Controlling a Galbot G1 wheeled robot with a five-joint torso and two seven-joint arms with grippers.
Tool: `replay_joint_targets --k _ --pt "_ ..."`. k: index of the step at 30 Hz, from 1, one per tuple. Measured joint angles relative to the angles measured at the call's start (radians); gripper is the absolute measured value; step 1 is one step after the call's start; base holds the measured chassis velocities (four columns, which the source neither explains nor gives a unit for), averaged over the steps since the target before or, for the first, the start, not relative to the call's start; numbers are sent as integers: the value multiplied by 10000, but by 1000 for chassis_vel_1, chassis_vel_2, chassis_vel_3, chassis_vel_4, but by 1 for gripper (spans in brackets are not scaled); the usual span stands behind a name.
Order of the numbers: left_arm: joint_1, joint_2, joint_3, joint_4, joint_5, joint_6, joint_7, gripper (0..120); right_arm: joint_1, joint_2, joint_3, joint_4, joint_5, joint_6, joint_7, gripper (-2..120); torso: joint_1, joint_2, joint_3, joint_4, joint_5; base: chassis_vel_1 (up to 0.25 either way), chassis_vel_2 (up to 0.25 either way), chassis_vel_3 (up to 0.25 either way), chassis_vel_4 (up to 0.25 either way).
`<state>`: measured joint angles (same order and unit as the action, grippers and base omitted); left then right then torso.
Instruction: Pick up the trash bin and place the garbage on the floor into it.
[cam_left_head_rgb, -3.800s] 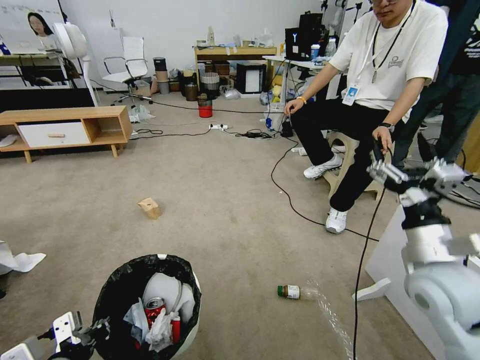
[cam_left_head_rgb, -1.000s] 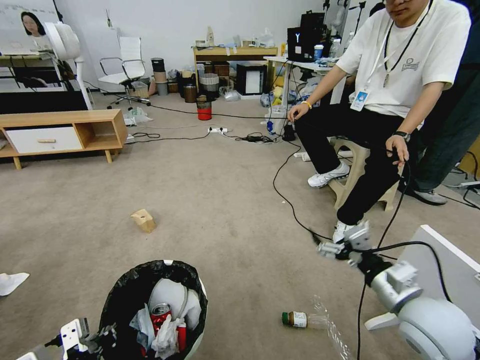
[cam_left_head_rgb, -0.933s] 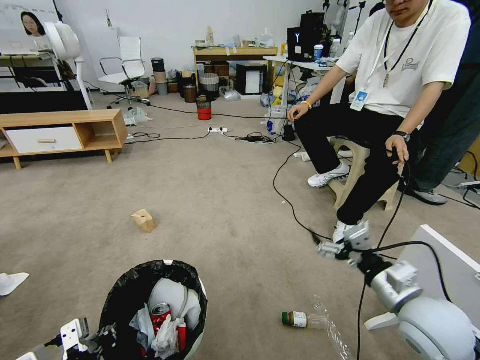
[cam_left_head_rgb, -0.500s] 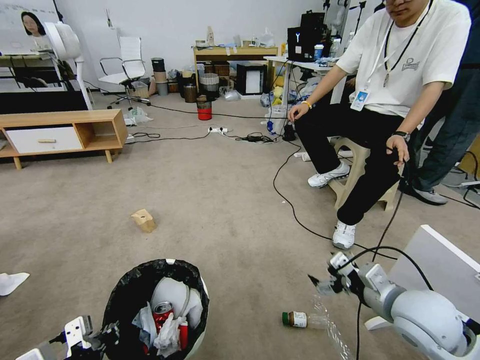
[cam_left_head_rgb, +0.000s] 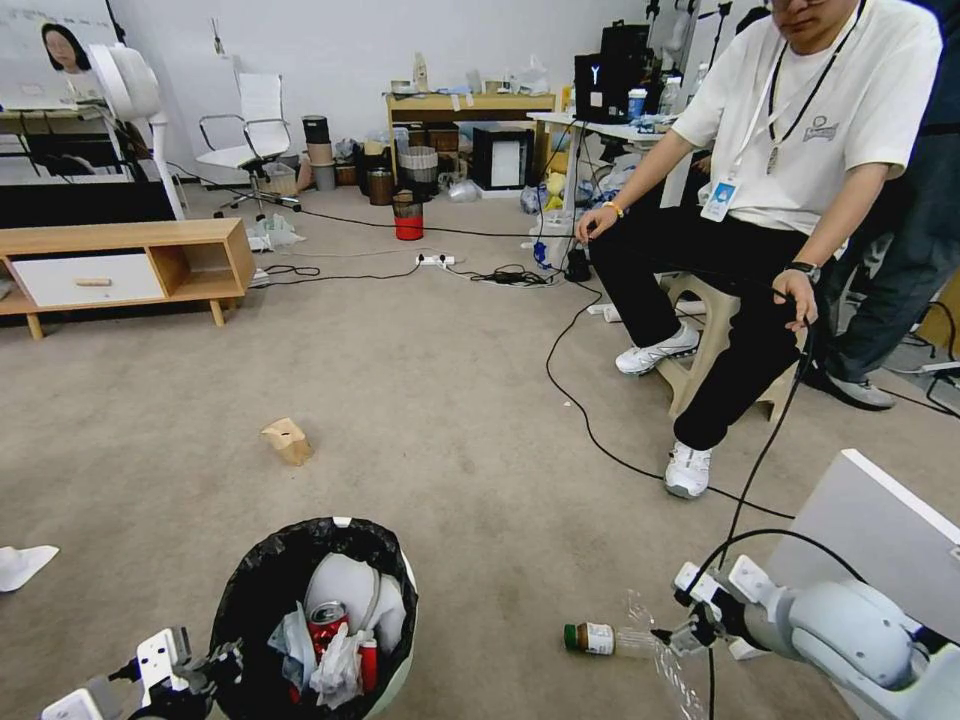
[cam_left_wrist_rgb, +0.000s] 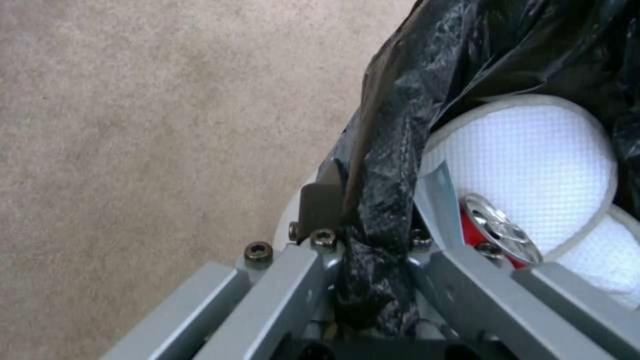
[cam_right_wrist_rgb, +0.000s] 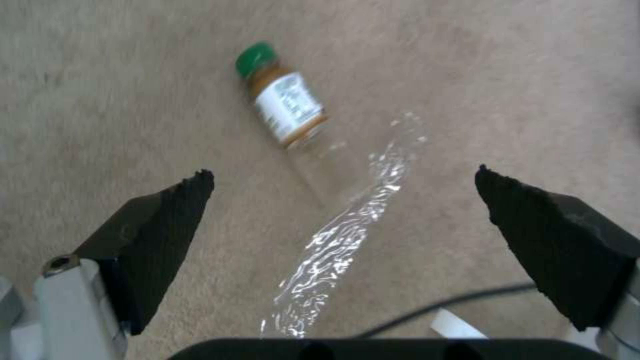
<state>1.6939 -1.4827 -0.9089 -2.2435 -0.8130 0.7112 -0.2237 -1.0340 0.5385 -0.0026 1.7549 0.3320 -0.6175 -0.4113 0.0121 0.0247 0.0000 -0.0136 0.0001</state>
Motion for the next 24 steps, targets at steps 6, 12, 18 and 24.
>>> replay_joint_targets --k 6,12,18,24 --pt "-97 -21 -10 139 19 0 0 2 535 267 -1017 -842 -880 673 -557 100 0 0 0 -3 -1 0 0 0 0" --pt "-214 -17 -12 302 23 8 -12 2 991 732 -1779 -1478 -1246 836 -576 100 0 0 -1 -3 -2 0 0 0 0" --pt "-337 -19 -18 480 22 13 -24 2 1781 1348 -2436 -2341 -1318 1168 -441 100 0 0 0 -2 -2 0 0 0 0" --pt "-410 -39 -19 633 24 16 -31 2 2591 2025 -2968 -3436 -1427 1623 -160 100 0 0 0 -2 -1 0 0 0 0"
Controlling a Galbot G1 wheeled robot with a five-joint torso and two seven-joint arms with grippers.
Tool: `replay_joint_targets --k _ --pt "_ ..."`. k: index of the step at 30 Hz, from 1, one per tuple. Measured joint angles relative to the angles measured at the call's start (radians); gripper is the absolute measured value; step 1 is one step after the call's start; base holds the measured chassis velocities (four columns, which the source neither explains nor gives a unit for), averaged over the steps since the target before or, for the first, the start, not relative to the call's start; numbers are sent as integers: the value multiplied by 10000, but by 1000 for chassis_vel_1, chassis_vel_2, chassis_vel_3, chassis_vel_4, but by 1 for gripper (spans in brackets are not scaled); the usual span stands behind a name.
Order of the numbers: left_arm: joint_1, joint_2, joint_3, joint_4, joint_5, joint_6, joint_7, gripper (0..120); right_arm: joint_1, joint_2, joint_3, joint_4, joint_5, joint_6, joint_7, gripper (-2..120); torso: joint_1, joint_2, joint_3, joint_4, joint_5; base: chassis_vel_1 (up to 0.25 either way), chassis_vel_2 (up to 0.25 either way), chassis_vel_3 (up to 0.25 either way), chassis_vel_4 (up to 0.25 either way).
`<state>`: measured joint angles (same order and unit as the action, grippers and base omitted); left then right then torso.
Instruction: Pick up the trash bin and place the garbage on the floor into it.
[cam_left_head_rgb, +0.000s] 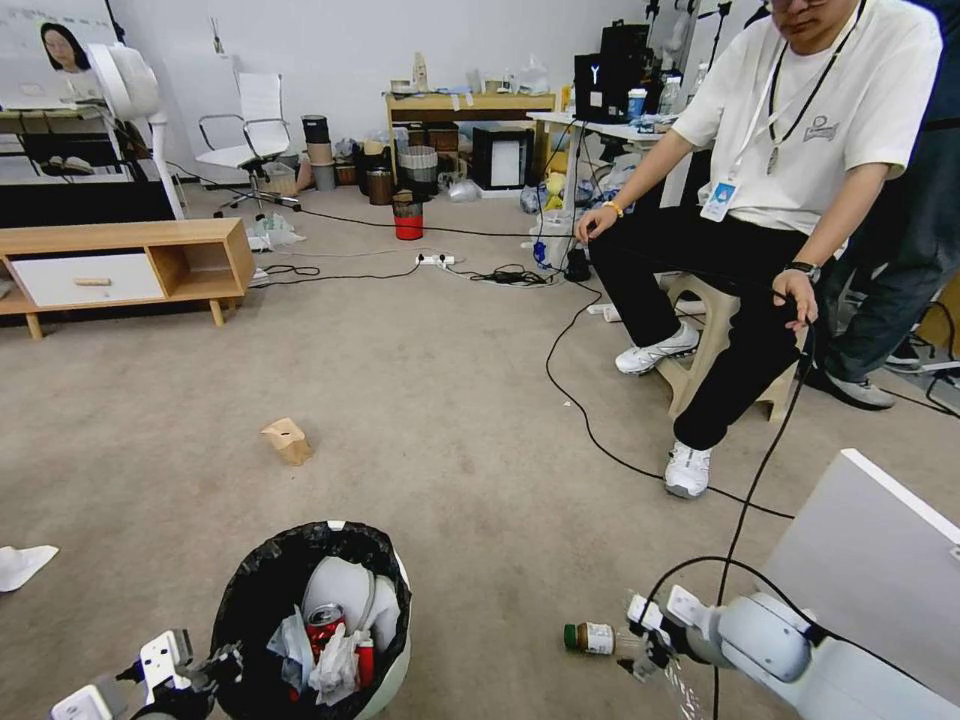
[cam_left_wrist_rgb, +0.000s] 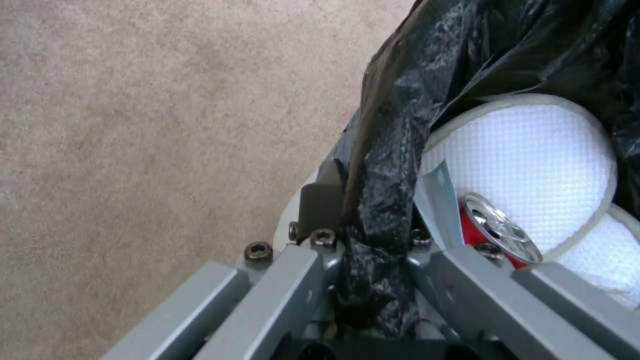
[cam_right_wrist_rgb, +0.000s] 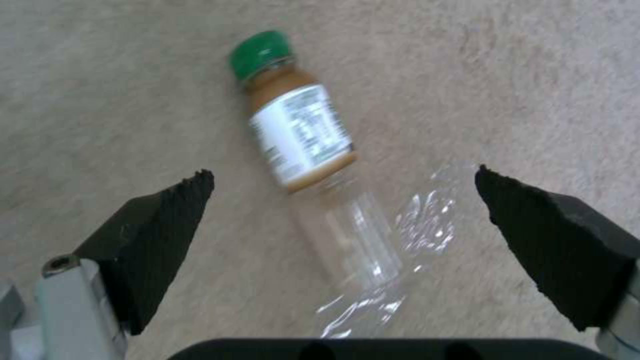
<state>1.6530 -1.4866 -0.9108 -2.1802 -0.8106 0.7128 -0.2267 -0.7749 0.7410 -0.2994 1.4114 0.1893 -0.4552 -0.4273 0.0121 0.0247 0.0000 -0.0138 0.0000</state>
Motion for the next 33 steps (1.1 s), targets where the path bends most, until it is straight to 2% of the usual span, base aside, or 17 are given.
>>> replay_joint_targets --k 7,25,33 --pt "-34 27 -18 122 2 -1 0 2 408 528 -258 -1133 -134 566 267 100 0 -1 0 -1 -3 0 0 0 0" --pt "-32 48 -34 191 -5 -18 -10 2 585 1468 -614 -2658 -284 1342 685 100 0 0 0 2 -1 0 0 0 0" --pt "-40 58 -31 265 -6 -26 -11 2 733 1789 -699 -3457 -428 1762 778 94 0 0 0 0 -1 0 0 0 0"
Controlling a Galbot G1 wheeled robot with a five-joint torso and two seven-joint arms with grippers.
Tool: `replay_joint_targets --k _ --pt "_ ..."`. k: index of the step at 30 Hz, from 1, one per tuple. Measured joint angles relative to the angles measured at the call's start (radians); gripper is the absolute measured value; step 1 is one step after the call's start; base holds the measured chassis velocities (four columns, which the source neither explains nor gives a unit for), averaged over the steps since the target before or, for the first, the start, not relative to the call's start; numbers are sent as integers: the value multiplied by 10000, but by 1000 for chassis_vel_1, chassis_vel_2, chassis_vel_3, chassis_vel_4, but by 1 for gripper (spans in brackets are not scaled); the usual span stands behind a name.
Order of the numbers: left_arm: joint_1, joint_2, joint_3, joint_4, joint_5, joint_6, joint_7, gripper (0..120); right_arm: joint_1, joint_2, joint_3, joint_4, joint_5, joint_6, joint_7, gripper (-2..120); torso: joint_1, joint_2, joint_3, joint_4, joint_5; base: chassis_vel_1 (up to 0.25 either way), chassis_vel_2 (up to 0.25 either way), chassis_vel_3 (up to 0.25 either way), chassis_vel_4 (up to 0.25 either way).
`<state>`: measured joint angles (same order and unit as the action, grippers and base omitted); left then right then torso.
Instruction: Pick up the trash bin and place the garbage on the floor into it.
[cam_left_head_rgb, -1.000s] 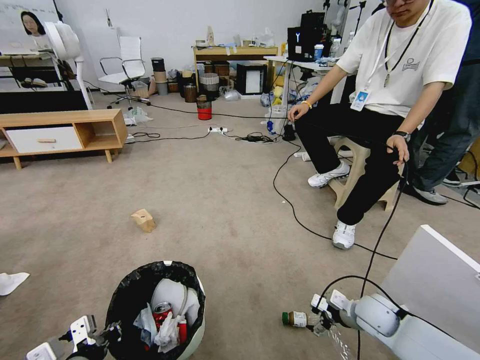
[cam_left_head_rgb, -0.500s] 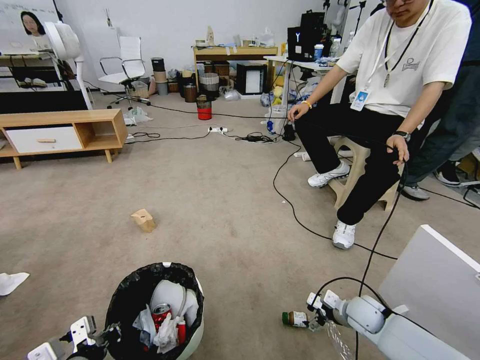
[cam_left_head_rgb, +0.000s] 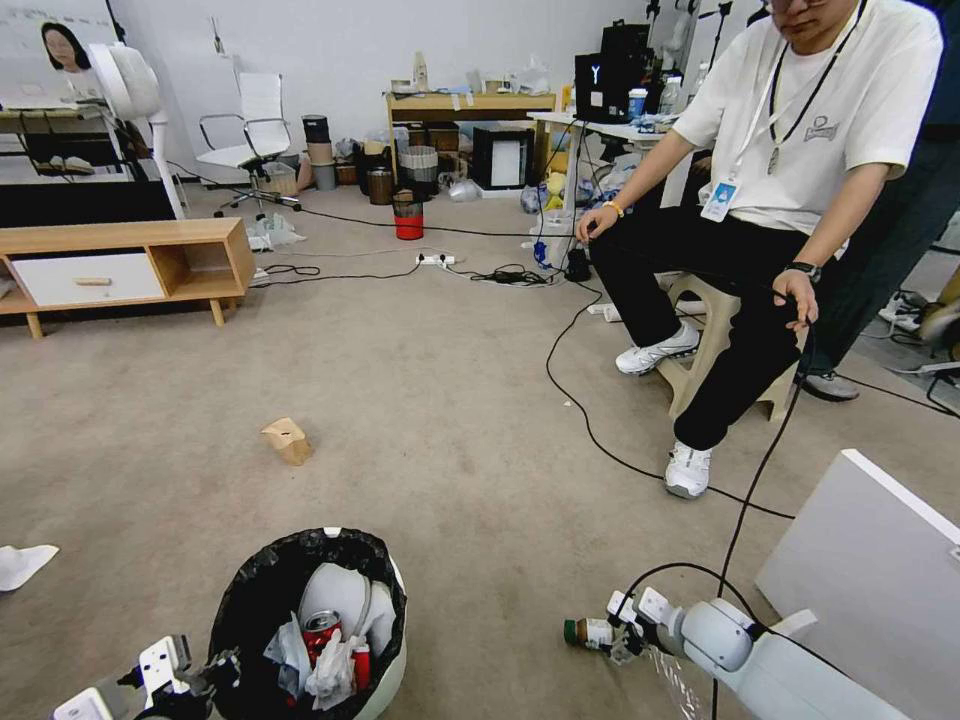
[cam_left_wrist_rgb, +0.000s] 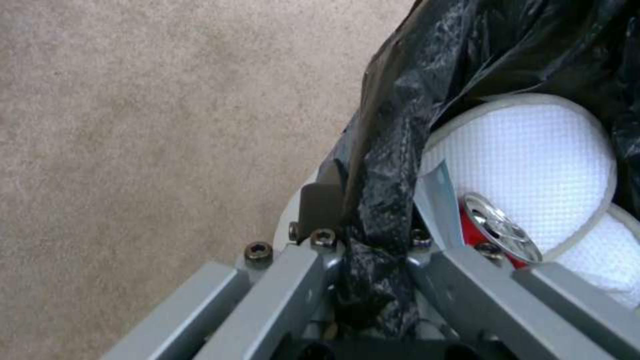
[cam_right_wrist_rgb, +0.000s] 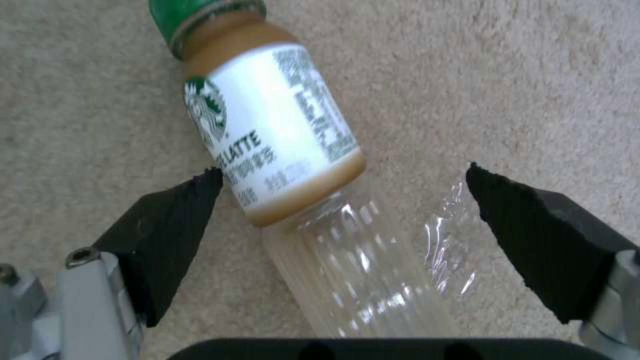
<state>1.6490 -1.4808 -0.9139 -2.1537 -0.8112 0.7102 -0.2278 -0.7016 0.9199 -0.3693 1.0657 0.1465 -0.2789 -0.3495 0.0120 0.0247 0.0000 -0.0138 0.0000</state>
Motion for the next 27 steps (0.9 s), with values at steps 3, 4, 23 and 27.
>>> replay_joint_targets --k 3,4,23,27 --pt "-5 4 5 8 0 -1 -4 2 45 142 -31 -309 -83 169 14 93 -1 0 0 0 0 0 0 0 0" --pt "-4 11 7 8 1 -1 -7 2 50 200 -51 -425 -100 234 34 93 0 0 0 0 1 0 0 0 0" --pt "-8 87 -9 31 -12 -1 -40 2 29 766 -203 -1252 -213 993 381 53 -2 6 -2 0 0 0 0 0 0" --pt "-20 79 3 41 -8 3 -43 2 -55 678 -203 -1124 -183 1010 448 40 -1 3 -1 10 9 0 0 0 0"
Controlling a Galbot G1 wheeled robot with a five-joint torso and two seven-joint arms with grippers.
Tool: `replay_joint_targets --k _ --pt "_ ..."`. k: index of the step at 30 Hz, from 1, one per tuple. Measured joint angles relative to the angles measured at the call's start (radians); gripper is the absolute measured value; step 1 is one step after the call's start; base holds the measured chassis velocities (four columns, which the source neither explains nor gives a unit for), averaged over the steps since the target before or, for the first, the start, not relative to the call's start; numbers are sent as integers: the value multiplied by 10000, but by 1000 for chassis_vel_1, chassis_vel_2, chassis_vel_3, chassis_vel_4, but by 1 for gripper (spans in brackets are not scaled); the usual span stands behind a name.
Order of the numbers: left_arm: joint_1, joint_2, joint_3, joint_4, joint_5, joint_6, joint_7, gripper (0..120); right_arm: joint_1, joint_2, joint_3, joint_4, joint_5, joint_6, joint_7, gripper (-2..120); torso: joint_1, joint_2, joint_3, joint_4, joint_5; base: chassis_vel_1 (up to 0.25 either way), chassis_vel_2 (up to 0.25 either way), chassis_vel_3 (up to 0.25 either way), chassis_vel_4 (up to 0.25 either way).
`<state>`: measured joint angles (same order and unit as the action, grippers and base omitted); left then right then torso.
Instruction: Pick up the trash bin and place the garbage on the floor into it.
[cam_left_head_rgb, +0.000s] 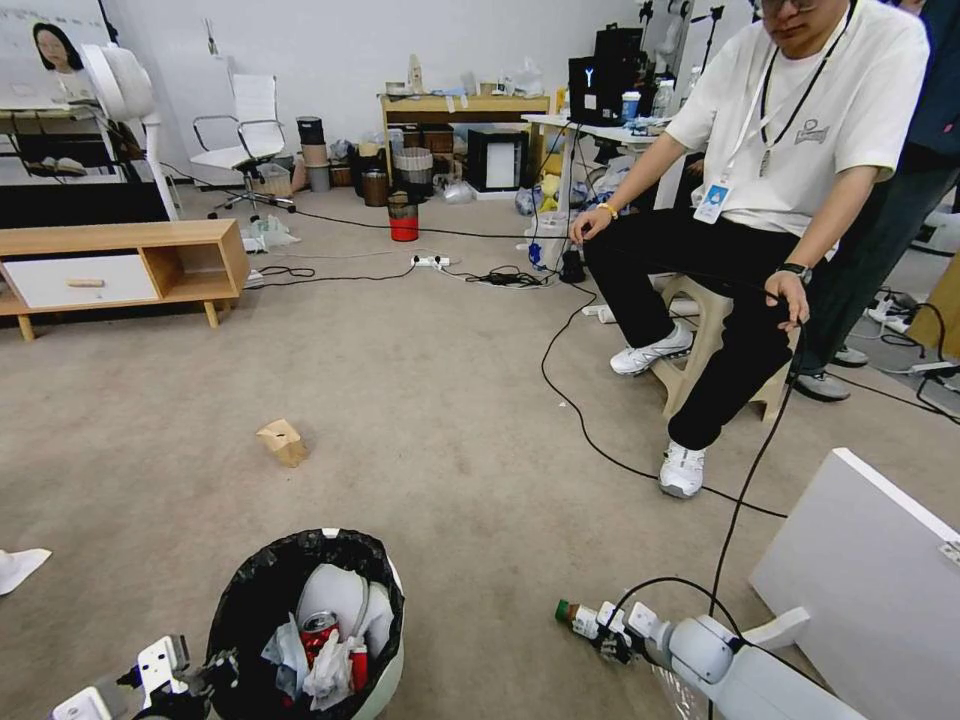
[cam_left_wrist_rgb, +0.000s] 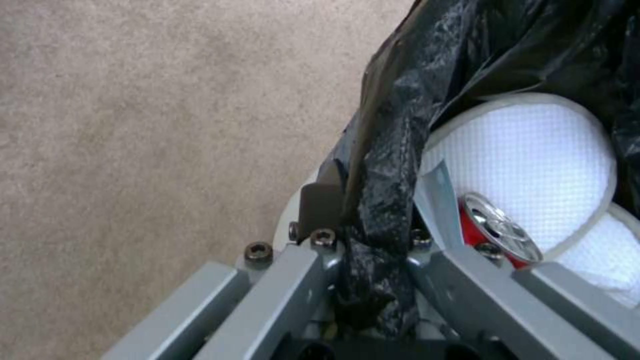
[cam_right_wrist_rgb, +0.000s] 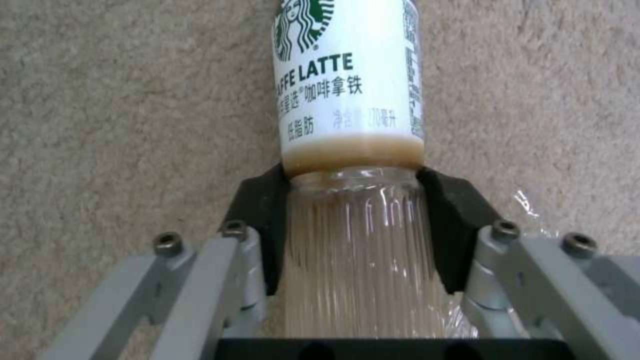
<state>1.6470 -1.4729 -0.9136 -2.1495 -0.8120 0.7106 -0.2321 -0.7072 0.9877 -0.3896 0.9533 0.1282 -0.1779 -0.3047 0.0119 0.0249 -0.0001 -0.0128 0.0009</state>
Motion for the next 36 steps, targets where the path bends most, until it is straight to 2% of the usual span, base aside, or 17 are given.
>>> replay_joint_targets --k 4,11,12,16,21,22,24,25,27,28,29,30,33,36 --pt "-23 -12 30 3 5 12 -5 2 -87 -44 35 37 34 72 37 30 0 -2 0 -8 -5 0 0 0 0" --pt "-30 5 45 -54 -8 39 -30 2 -428 -370 263 651 467 152 244 29 3 -6 4 -9 1 0 0 0 0" --pt "-25 23 55 -91 -25 47 -37 2 -580 -571 430 1174 814 152 407 29 3 -7 4 -17 2 0 0 0 0" --pt "-19 58 75 -164 -99 70 -88 2 -902 -963 1030 2694 1569 365 851 29 3 -7 3 -13 -9 0 0 0 0" --pt "-16 70 108 -266 -167 105 -156 2 -982 -1094 1555 3664 1935 686 1093 29 3 -6 2 -8 -5 0 0 0 0" --pt "-7 77 118 -319 -197 120 -164 2 -986 -1165 1802 4140 2190 770 1218 29 2 -6 2 -8 -13 0 0 0 0" --pt "18 128 128 -456 -280 162 -196 2 -946 -1283 2143 4982 2671 876 1498 29 3 -6 2 -11 -5 0 0 0 0" --pt "18 128 128 -456 -280 162 -196 2 -946 -1283 2143 4982 2671 876 1498 29 3 -6 2 -11 -5 0 0 0 0" --pt "70 212 119 -646 -418 205 -241 2 -658 -1456 2563 6195 3152 1062 1756 29 2 -4 2 -9 -12 0 0 0 0" --pt "70 212 119 -646 -418 205 -241 2 -658 -1456 2563 6195 3152 1062 1756 29 2 -4 2 -9 -12 0 0 0 0" --pt "99 260 110 -738 -474 225 -260 2 -418 -1540 2675 7038 3577 1061 2042 29 2 -4 2 -9 -9 0 0 0 0" --pt "99 260 110 -738 -474 225 -260 2 -418 -1540 2675 7038 3577 1061 2042 29 2 -4 2 -9 -9 0 0 0 0" --pt "156 311 129 -906 -524 240 -269 2 103 -1644 2742 8496 4363 1024 2428 29 2 -3 2 -9 -10 0 0 0 0" --pt "167 318 155 -972 -529 246 -272 2 356 -1673 2649 8998 4840 943 2607 29 2 -2 1 -9 -10 0 0 0 0"
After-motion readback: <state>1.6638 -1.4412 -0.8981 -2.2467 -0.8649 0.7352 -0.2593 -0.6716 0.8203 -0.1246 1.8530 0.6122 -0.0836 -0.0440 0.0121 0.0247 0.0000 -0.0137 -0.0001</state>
